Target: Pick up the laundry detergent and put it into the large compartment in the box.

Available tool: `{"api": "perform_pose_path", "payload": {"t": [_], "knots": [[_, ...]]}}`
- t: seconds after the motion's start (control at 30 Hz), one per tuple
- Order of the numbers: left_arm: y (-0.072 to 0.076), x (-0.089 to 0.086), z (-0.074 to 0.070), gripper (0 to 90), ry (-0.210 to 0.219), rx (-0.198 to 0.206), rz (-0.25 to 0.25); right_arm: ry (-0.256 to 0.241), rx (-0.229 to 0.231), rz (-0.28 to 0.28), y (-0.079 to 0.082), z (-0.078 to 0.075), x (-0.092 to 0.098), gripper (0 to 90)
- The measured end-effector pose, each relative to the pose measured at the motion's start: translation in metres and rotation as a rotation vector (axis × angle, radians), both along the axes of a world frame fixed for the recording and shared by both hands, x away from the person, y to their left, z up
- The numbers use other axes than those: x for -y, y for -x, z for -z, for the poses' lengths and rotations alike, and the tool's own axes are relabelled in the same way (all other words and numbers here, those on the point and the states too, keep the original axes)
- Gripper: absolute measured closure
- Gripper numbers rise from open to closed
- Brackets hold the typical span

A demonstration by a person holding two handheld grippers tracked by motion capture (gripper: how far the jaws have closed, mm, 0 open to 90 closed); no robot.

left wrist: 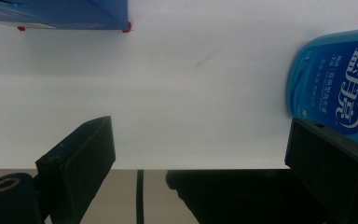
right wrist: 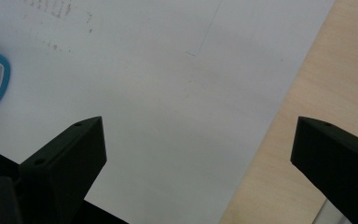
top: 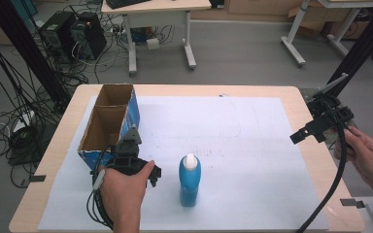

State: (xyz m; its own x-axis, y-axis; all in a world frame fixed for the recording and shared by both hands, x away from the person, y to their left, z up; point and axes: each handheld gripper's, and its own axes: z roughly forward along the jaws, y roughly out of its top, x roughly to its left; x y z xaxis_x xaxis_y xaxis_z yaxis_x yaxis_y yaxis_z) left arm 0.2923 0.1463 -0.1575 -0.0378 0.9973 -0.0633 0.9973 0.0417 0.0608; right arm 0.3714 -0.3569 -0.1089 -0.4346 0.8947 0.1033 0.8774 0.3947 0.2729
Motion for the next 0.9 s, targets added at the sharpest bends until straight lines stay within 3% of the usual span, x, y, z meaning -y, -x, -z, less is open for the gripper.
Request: {"api": "perform_pose_path", "payload": {"t": [0.47,0.67,0.9], "knots": [[0.001,0.004,-0.013,8.5,-0.014,0.007,-0.001,0.001,0.001,0.003,0.000,0.000,0.001,3.5],[0.002,0.007,-0.030,8.7,-0.021,0.014,0.004,0.002,-0.001,0.000,0.001,0.001,0.000,3.5],[0.005,0.015,-0.060,8.5,-0.039,0.045,0.012,0.005,0.000,-0.008,0.001,0.000,-0.003,3.5]]}}
